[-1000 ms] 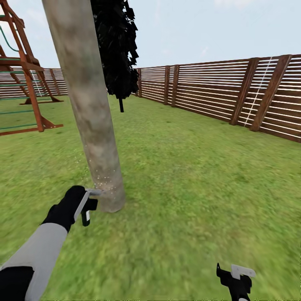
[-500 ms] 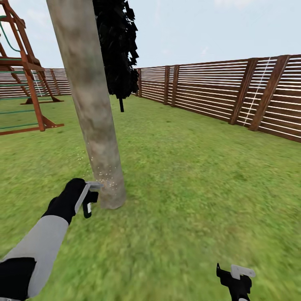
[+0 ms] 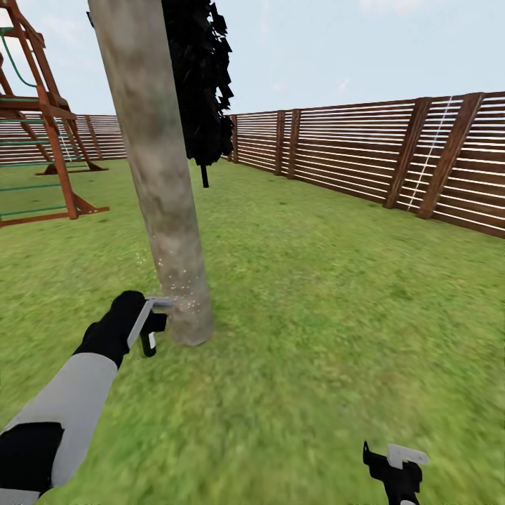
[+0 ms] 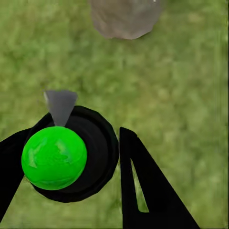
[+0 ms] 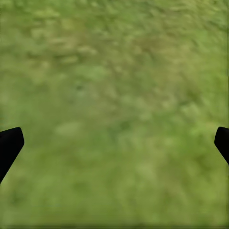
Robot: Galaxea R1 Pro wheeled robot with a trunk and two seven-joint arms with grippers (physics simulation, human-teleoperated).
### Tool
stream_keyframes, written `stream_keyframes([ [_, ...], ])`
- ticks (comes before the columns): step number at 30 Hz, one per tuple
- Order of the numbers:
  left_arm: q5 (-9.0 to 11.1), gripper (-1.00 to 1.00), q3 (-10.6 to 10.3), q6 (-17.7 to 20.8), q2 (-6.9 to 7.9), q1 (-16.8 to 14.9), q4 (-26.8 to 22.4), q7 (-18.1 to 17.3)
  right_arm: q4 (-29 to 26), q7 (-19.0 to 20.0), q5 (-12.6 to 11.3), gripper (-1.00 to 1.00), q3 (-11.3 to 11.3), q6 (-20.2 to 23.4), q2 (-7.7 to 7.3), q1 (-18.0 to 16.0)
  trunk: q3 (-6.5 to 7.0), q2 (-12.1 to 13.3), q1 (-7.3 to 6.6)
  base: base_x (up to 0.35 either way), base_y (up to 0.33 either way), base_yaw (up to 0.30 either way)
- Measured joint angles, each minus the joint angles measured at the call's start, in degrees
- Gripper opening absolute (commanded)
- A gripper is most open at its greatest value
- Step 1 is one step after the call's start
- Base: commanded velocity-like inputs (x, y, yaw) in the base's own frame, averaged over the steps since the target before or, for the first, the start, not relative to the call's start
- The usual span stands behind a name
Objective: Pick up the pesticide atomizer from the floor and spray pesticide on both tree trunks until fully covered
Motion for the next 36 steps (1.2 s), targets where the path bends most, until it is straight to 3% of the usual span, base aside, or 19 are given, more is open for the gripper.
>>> stream_keyframes([
  [3, -0.3, -1.00, -0.1, 0.0, -3.07, -1.6, -0.2, 0.0, 0.0, 0.0, 0.0, 1.00, 0.0, 0.0, 0.06, 0.0, 0.00, 0.0, 0.00, -0.001, 0.000, 0.000],
  [5, -0.7, -1.00, 0.0, 0.0, -3.59, -2.1, -1.9, 0.0, 0.0, 0.0, 0.0, 1.00, 0.0, 0.0, 0.08, 0.0, 0.00, 0.0, 0.00, 0.000, 0.000, 0.000],
  [9, -0.8, -1.00, 0.2, 0.2, -2.61, -2.2, -3.4, 0.0, 0.0, 0.0, 0.0, 1.00, 0.1, 0.0, 0.09, 0.0, 0.00, 0.0, 0.00, 0.000, 0.000, 0.000],
  [12, -0.9, -1.00, 0.3, 0.2, -0.77, -2.1, -3.6, 0.0, 0.0, 0.0, 0.0, 1.00, 0.0, 0.0, 0.09, 0.0, 0.00, 0.0, 0.00, 0.000, 0.000, 0.000],
  [15, -0.3, -1.00, 0.2, 0.2, -1.22, -1.6, -3.6, 0.0, 0.0, 0.0, 0.0, 1.00, 0.1, 0.0, 0.12, 0.0, 0.00, 0.0, 0.00, 0.000, 0.000, 0.000],
  [16, 0.0, -1.00, 0.1, 0.2, -2.20, -1.6, -3.6, 0.0, 0.0, 0.0, 0.0, 1.00, 0.1, 0.0, 0.13, 0.0, 0.00, 0.0, 0.00, 0.000, 0.000, 0.000],
  [18, 0.6, -1.00, -0.2, 0.1, -5.89, -1.5, -3.6, 0.0, 0.0, 0.0, 0.0, 1.00, 0.1, 0.0, 0.13, 0.0, 0.00, 0.0, 0.00, 0.000, 0.000, 0.000],
  [21, -0.6, -1.00, -0.2, 0.1, -8.08, -1.5, -3.6, 0.1, 0.0, 0.0, 0.0, 1.00, 0.1, 0.0, 0.15, 0.0, 0.00, 0.0, 0.00, 0.000, 0.000, 0.000],
  [24, -1.2, -1.00, -0.1, 0.1, -7.52, -1.3, -3.6, 0.1, 0.0, 0.0, 0.0, 1.00, 0.1, 0.0, 0.14, 0.0, 0.00, 0.0, 0.00, 0.000, 0.000, 0.000],
  [25, -1.4, -1.00, 0.0, 0.1, -6.65, -1.2, -3.6, 0.1, 0.0, 0.0, 0.0, 1.00, 0.1, 0.0, 0.16, 0.0, 0.00, 0.0, 0.00, 0.000, 0.000, 0.000],
  [28, -1.6, -1.00, 0.2, 0.2, -1.34, -1.0, -3.2, 0.1, 0.0, 0.0, 0.0, 1.00, 0.1, 0.0, 0.17, 0.0, 0.00, 0.0, 0.00, 0.000, 0.000, 0.000],
  [30, -1.2, -1.00, 0.1, 0.1, 0.48, -1.0, -2.9, 0.1, 0.0, 0.0, 0.0, 1.00, 0.1, 0.0, 0.16, 0.0, 0.00, 0.0, 0.00, 0.000, 0.000, 0.000],
  [31, -1.1, -1.00, 0.0, 0.1, 0.70, -0.9, -2.8, 0.1, 0.0, 0.0, 0.0, 1.00, 0.1, 0.0, 0.17, 0.0, 0.00, 0.0, 0.00, 0.000, 0.000, 0.000],
  [34, -0.5, -1.00, 0.0, -0.3, -0.87, 0.7, 0.0, 0.7, 0.0, 0.0, 0.0, 1.00, 0.1, 0.0, 0.17, 0.0, -0.01, 0.0, 0.00, 0.000, 0.000, 0.000],
  [36, -0.3, -1.00, 0.1, -0.8, -1.96, 1.0, 4.7, 0.9, 0.0, 0.0, 0.0, 1.00, 0.1, 0.0, 0.16, 0.0, -0.01, 0.0, 0.01, 0.000, 0.000, 0.000],
])
